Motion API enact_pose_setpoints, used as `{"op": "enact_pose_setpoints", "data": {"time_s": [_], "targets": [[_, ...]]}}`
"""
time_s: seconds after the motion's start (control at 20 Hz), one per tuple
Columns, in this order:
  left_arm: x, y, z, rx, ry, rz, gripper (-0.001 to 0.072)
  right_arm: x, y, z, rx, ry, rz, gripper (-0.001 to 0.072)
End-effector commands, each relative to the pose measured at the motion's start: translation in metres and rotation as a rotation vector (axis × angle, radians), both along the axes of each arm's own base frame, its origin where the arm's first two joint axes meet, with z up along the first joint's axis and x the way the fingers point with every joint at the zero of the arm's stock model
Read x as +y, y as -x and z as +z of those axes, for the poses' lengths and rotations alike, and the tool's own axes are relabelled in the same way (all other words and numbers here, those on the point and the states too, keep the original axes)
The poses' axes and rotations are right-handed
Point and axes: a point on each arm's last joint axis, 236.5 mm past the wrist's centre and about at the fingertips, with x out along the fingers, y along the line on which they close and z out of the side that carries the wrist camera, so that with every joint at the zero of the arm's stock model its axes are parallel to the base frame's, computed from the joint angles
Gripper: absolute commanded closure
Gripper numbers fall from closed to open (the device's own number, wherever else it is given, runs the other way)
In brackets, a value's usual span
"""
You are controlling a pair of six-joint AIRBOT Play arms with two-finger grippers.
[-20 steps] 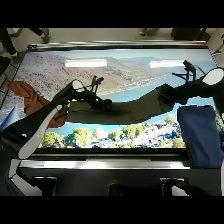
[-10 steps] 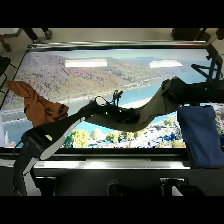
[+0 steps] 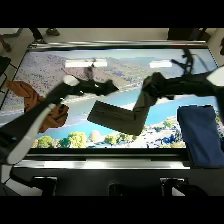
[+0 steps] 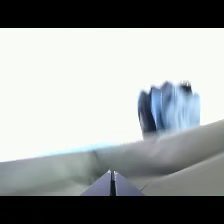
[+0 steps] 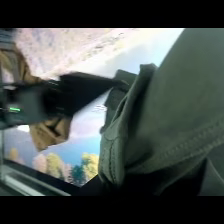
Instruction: Fold the shirts.
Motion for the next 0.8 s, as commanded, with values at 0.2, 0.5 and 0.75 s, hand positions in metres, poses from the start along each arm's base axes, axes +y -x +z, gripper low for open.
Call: {"op": "enact_pose_setpoints", "data": {"time_s": [0.2,0.5,0.75], "targets": [[0.231,-0.014,0.198,-0.441,-0.119,0.396,0.0680,0.155,-0.051,-0.120,0.168,-0.223,0.054,0.0672],[0.260,0.027,0.265,-0.592,-0.133,0.468,0.0680,0.186,-0.047,-0.184,0.348,-0.282,0.017,0.0366],[0.262,0.025,0.259,-0.584,-0.158,0.465,0.0679,0.133,-0.051,-0.161,0.284,-0.202,0.065,0.0097]]}}
